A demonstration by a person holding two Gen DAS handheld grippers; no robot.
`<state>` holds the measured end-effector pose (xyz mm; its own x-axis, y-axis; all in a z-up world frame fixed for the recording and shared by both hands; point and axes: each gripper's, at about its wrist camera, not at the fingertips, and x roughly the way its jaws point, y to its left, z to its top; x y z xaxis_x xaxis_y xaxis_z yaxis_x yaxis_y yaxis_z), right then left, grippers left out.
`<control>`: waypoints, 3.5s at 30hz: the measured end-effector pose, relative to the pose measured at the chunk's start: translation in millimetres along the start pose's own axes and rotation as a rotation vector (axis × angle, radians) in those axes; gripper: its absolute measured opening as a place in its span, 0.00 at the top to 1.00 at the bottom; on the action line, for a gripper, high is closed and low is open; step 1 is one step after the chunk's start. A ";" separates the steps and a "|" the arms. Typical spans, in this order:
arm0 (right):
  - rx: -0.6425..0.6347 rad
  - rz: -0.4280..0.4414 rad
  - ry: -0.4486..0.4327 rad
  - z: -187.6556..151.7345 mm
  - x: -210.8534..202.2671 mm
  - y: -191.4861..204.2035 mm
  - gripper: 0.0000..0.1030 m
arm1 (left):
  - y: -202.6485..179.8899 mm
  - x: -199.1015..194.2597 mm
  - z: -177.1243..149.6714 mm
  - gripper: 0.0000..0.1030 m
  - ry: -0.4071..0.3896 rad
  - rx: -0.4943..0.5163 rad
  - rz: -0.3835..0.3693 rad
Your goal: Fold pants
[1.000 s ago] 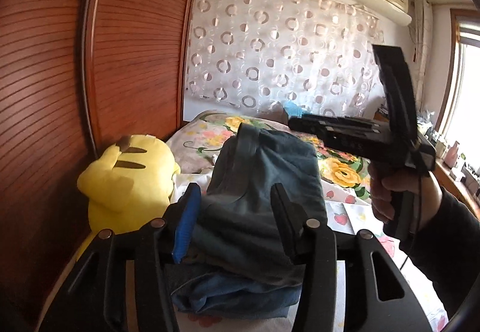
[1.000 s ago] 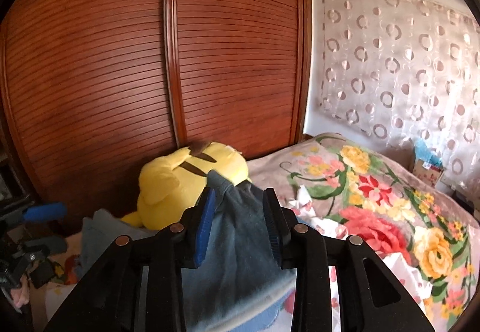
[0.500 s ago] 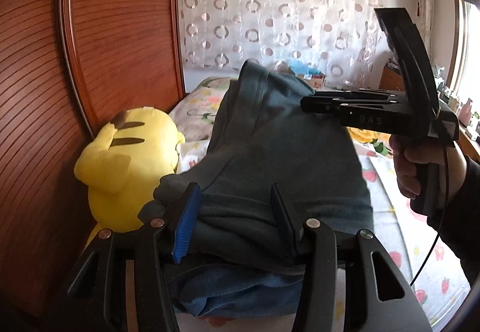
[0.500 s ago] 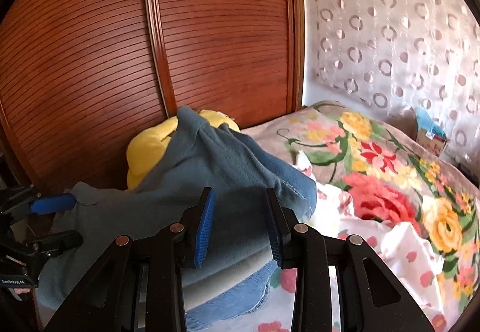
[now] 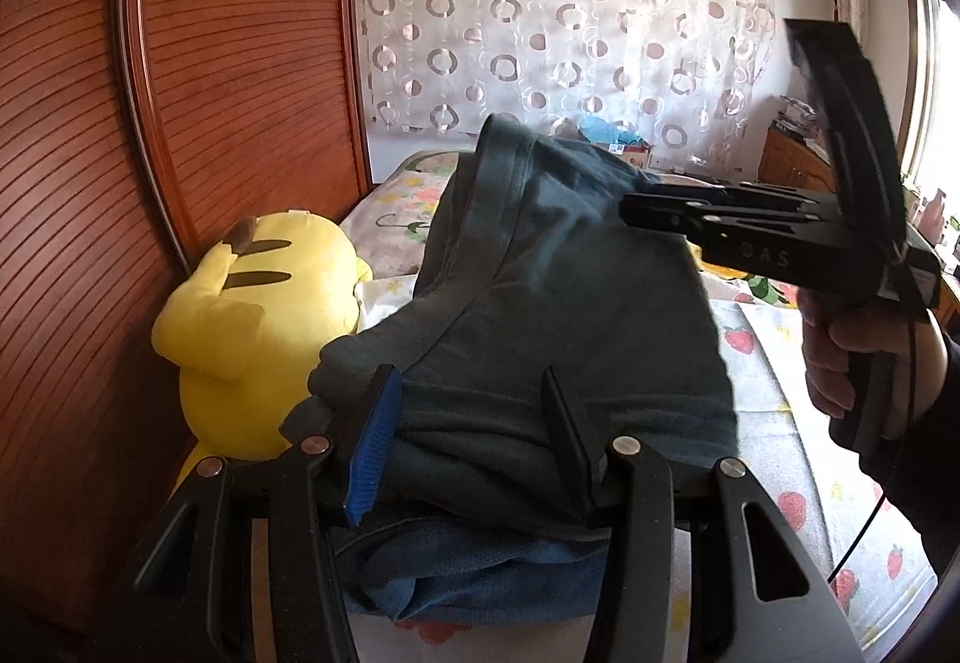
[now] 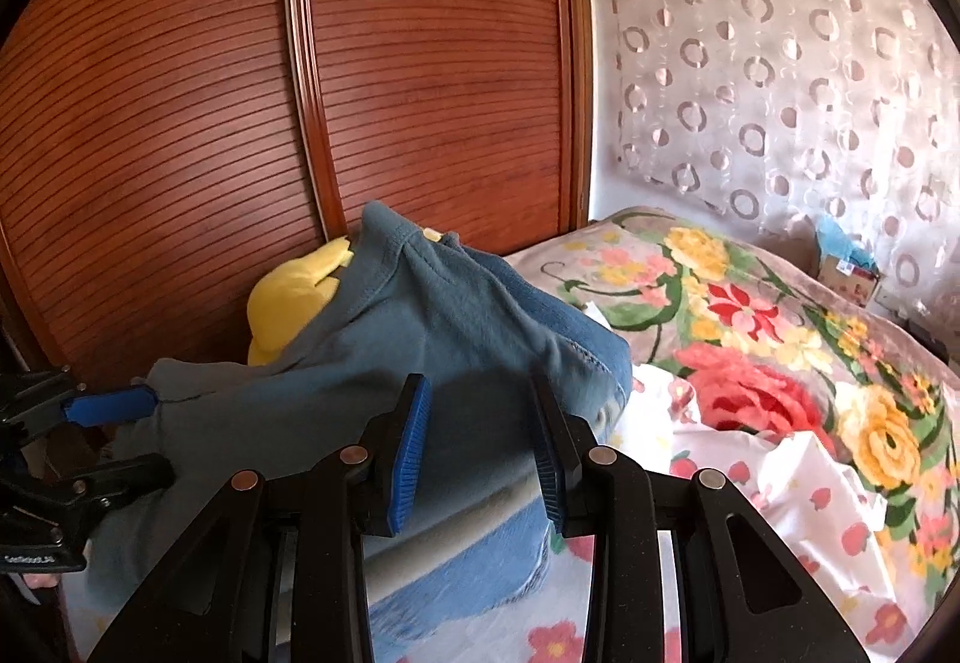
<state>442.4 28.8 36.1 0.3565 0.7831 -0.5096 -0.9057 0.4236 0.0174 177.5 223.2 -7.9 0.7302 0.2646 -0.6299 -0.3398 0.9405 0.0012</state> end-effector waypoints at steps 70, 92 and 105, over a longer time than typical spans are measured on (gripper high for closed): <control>0.319 -0.578 -0.234 -155.0 -336.9 208.5 0.26 | -166.1 -200.6 -52.9 0.15 -0.220 0.194 -0.284; 0.317 -0.596 -0.256 -169.9 -336.7 220.2 0.26 | -163.2 -212.7 -57.9 0.15 -0.243 0.191 -0.266; 0.318 -0.599 -0.256 -170.3 -340.8 213.7 0.26 | -163.1 -212.8 -57.0 0.15 -0.243 0.192 -0.265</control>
<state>88.3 -225.1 67.0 0.8484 0.4407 -0.2932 -0.4413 0.8948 0.0678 43.8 1.3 81.7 0.9044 0.0287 -0.4257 -0.0207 0.9995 0.0233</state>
